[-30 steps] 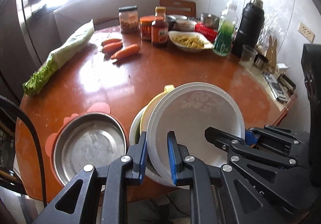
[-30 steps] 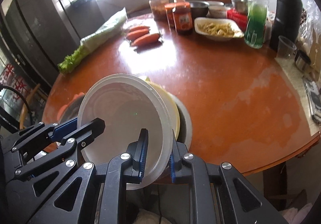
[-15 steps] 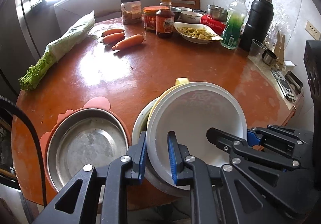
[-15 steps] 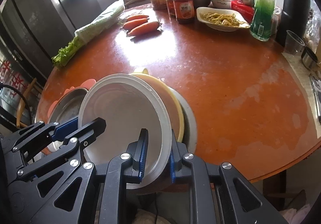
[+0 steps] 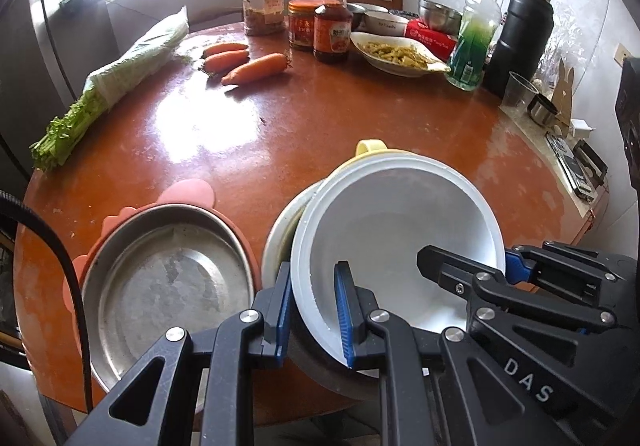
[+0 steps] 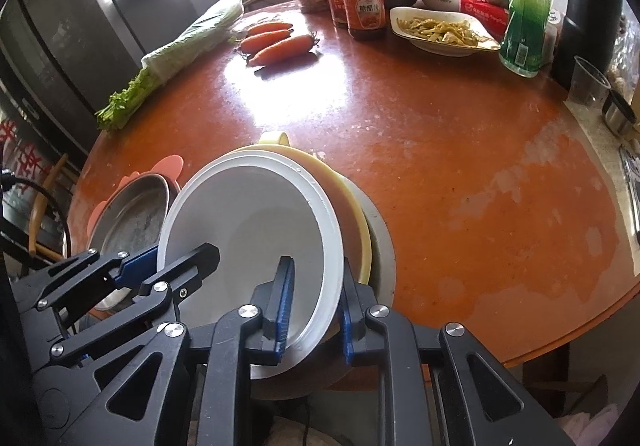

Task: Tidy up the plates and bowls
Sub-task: 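Open the right tool and withdraw it from the bowl stack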

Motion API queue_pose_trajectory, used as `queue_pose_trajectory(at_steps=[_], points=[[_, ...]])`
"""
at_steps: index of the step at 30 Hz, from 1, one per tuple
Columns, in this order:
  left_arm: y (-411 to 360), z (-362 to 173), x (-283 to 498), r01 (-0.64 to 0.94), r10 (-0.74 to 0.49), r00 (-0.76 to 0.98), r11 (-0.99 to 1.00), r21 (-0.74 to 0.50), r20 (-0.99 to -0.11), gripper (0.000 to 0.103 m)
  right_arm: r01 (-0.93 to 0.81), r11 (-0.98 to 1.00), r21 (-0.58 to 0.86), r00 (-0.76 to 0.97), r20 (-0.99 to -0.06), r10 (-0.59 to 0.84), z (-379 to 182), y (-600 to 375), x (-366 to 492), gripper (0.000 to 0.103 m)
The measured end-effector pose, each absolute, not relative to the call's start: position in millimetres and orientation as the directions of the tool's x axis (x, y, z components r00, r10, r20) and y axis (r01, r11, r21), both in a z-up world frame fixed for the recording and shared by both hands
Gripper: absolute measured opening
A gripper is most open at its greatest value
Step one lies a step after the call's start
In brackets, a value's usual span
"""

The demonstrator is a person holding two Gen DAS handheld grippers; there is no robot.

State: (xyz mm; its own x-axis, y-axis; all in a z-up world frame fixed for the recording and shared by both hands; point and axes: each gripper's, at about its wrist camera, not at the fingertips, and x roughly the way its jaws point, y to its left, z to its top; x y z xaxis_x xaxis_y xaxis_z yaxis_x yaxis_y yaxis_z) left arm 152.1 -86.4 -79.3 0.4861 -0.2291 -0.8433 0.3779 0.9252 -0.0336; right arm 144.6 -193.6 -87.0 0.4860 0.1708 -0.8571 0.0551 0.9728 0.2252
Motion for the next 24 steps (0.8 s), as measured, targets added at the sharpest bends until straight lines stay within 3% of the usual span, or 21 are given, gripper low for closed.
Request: queue_pose_trajectory(at_steps=[8,12,24], points=[[-73.0,-62.7,144.6,0.363,-0.244,0.558,0.931,-0.032,-0.793,0.02,0.036,0.985,0.17,0.539,-0.833,0.124,-70.3,-186.0,136.1,0.04],[-66.2,-56.4,141.8,0.349,-0.252,0.577,0.936,-0.045,-0.776,0.02,0.06,0.989,0.133,0.576,-0.814,0.075,-58.2,-189.1,129.7,0.063],[-75.4,-59.0,139.9,0.369,-0.24,0.608,0.93,0.001,-0.757,0.021,0.062,0.988,0.141,0.598,-0.798,0.076,-57.1,-196.6,123.9,0.064]])
